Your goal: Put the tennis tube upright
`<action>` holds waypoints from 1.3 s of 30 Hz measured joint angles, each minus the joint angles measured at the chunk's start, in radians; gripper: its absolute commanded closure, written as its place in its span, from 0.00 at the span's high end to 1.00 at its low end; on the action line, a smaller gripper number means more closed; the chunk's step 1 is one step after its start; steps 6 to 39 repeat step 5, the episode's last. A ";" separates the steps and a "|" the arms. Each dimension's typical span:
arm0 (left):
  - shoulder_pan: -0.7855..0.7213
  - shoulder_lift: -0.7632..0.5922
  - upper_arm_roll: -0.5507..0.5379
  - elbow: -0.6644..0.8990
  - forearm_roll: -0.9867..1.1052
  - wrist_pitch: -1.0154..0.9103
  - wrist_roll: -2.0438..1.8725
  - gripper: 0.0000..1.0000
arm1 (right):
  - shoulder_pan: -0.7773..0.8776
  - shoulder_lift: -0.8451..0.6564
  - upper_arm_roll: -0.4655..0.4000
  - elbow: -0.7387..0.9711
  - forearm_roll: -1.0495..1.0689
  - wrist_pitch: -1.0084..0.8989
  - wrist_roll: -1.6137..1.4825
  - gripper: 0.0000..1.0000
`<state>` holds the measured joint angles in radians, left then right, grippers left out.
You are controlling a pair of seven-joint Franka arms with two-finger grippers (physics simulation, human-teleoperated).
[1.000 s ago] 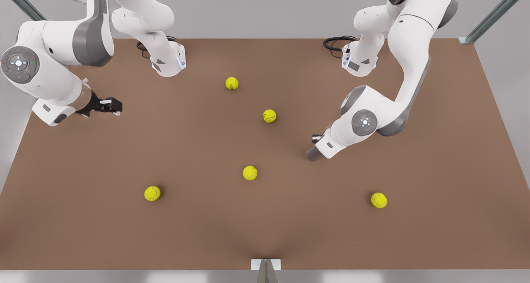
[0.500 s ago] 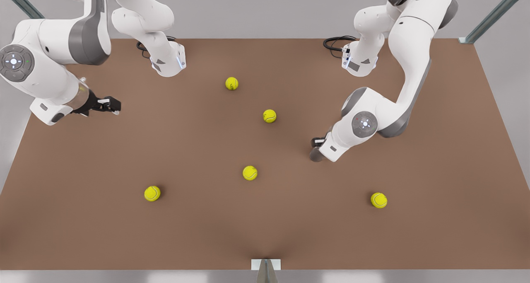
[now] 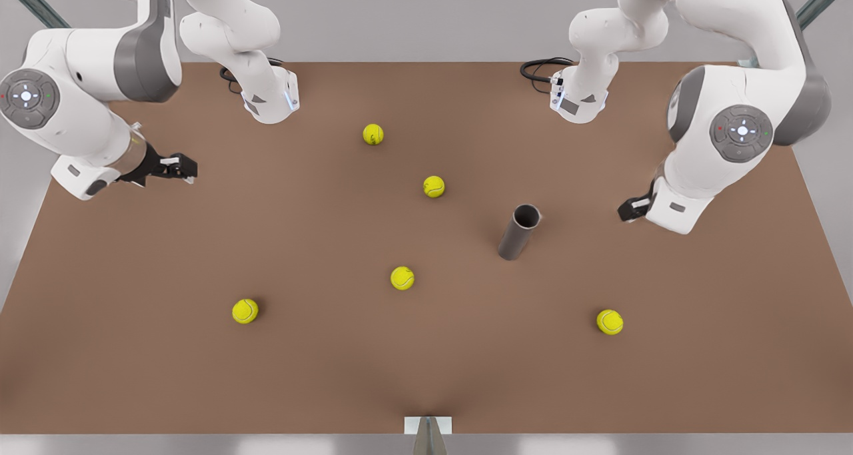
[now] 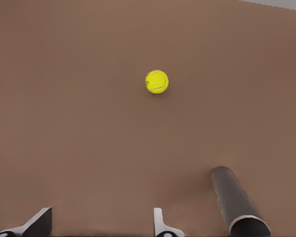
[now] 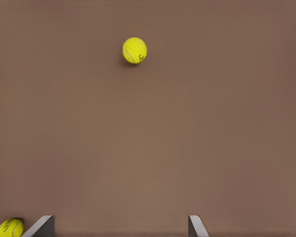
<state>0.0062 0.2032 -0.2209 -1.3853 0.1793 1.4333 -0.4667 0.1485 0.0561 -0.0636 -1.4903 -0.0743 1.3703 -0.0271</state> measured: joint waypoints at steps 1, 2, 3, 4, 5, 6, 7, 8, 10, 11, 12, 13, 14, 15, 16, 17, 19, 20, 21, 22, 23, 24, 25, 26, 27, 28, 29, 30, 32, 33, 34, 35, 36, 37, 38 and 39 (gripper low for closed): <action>-0.008 -0.002 0.019 0.000 -0.010 -0.008 0.038 1.00 | -0.002 -0.003 0.001 -0.003 -0.001 0.001 0.000 1.00; -0.016 -0.002 0.028 0.004 -0.018 -0.015 0.074 1.00 | -0.003 -0.010 0.002 -0.008 -0.002 0.002 0.001 1.00; -0.024 0.000 0.032 0.009 -0.024 -0.021 0.108 1.00 | -0.005 -0.013 0.002 -0.011 -0.003 0.003 0.001 1.00; -0.029 0.002 0.035 0.013 -0.029 -0.026 0.140 1.00 | -0.006 -0.016 0.003 -0.012 -0.005 0.004 0.001 1.00; -0.032 0.003 0.037 0.015 -0.032 -0.031 0.170 1.00 | -0.006 -0.017 0.003 -0.013 -0.007 0.005 0.001 1.00; -0.032 0.003 0.037 0.015 -0.032 -0.031 0.170 1.00 | -0.006 -0.017 0.003 -0.013 -0.007 0.005 0.001 1.00; -0.032 0.003 0.037 0.015 -0.032 -0.031 0.170 1.00 | -0.006 -0.017 0.003 -0.013 -0.007 0.005 0.001 1.00; -0.032 0.003 0.037 0.015 -0.032 -0.031 0.170 1.00 | -0.006 -0.017 0.003 -0.013 -0.007 0.005 0.001 1.00; -0.032 0.003 0.037 0.015 -0.032 -0.031 0.170 1.00 | -0.006 -0.017 0.003 -0.013 -0.007 0.005 0.001 1.00; -0.032 0.003 0.037 0.015 -0.032 -0.031 0.170 1.00 | -0.006 -0.017 0.003 -0.013 -0.007 0.005 0.001 1.00; -0.032 0.003 0.037 0.015 -0.032 -0.031 0.170 1.00 | -0.006 -0.017 0.003 -0.013 -0.007 0.005 0.001 1.00; -0.032 0.003 0.037 0.015 -0.032 -0.031 0.170 1.00 | -0.006 -0.017 0.003 -0.013 -0.007 0.005 0.001 1.00; -0.032 0.003 0.037 0.015 -0.032 -0.031 0.170 1.00 | -0.006 -0.017 0.003 -0.013 -0.007 0.005 0.001 1.00; -0.032 0.003 0.037 0.015 -0.032 -0.031 0.170 1.00 | -0.006 -0.017 0.003 -0.013 -0.007 0.005 0.001 1.00; -0.032 0.003 0.037 0.015 -0.032 -0.031 0.170 1.00 | -0.006 -0.017 0.003 -0.013 -0.007 0.005 0.001 1.00; -0.032 0.003 0.037 0.015 -0.032 -0.031 0.170 1.00 | -0.006 -0.017 0.003 -0.013 -0.007 0.005 0.001 1.00; -0.032 0.003 0.037 0.015 -0.032 -0.031 0.170 1.00 | -0.006 -0.017 0.003 -0.013 -0.007 0.005 0.001 1.00; -0.032 0.003 0.037 0.015 -0.032 -0.031 0.170 1.00 | -0.006 -0.017 0.003 -0.013 -0.007 0.005 0.001 1.00; -0.032 0.003 0.037 0.015 -0.032 -0.031 0.170 1.00 | -0.006 -0.017 0.003 -0.013 -0.007 0.005 0.001 1.00; -0.032 0.003 0.037 0.015 -0.032 -0.031 0.170 1.00 | -0.006 -0.017 0.003 -0.013 -0.007 0.005 0.001 1.00; -0.032 0.003 0.037 0.015 -0.032 -0.031 0.170 1.00 | -0.006 -0.017 0.003 -0.013 -0.007 0.005 0.001 1.00; -0.032 0.003 0.037 0.015 -0.032 -0.031 0.170 1.00 | -0.006 -0.017 0.003 -0.013 -0.007 0.005 0.001 1.00; -0.032 0.003 0.037 0.015 -0.032 -0.031 0.170 1.00 | -0.006 -0.017 0.003 -0.013 -0.007 0.005 0.001 1.00; -0.032 0.003 0.037 0.015 -0.032 -0.031 0.170 1.00 | -0.006 -0.017 0.003 -0.013 -0.007 0.005 0.001 1.00; -0.032 0.003 0.037 0.015 -0.032 -0.031 0.170 1.00 | -0.006 -0.017 0.003 -0.013 -0.007 0.005 0.001 1.00; -0.032 0.003 0.037 0.015 -0.032 -0.031 0.170 1.00 | -0.006 -0.017 0.003 -0.013 -0.007 0.005 0.001 1.00; -0.032 0.003 0.037 0.015 -0.032 -0.031 0.170 1.00 | -0.006 -0.017 0.003 -0.013 -0.007 0.005 0.001 1.00; -0.032 0.003 0.037 0.015 -0.032 -0.031 0.170 1.00 | -0.006 -0.017 0.003 -0.013 -0.007 0.005 0.001 1.00; -0.032 0.003 0.037 0.015 -0.032 -0.031 0.170 1.00 | -0.006 -0.017 0.003 -0.013 -0.007 0.005 0.001 1.00; -0.032 0.003 0.037 0.015 -0.032 -0.031 0.170 1.00 | -0.006 -0.017 0.003 -0.013 -0.007 0.005 0.001 1.00; -0.032 0.003 0.037 0.015 -0.032 -0.031 0.170 1.00 | -0.006 -0.017 0.003 -0.013 -0.007 0.005 0.001 1.00; -0.032 0.003 0.037 0.015 -0.032 -0.031 0.170 1.00 | -0.006 -0.017 0.003 -0.013 -0.007 0.005 0.001 1.00; -0.032 0.003 0.037 0.015 -0.032 -0.031 0.170 1.00 | -0.006 -0.017 0.003 -0.013 -0.007 0.005 0.001 1.00; -0.032 0.003 0.037 0.015 -0.032 -0.031 0.170 1.00 | -0.006 -0.017 0.003 -0.013 -0.007 0.005 0.001 1.00; -0.032 0.003 0.037 0.015 -0.032 -0.031 0.170 1.00 | -0.006 -0.017 0.003 -0.013 -0.007 0.005 0.001 1.00; -0.032 0.003 0.037 0.015 -0.032 -0.031 0.170 1.00 | -0.006 -0.017 0.003 -0.013 -0.007 0.005 0.001 1.00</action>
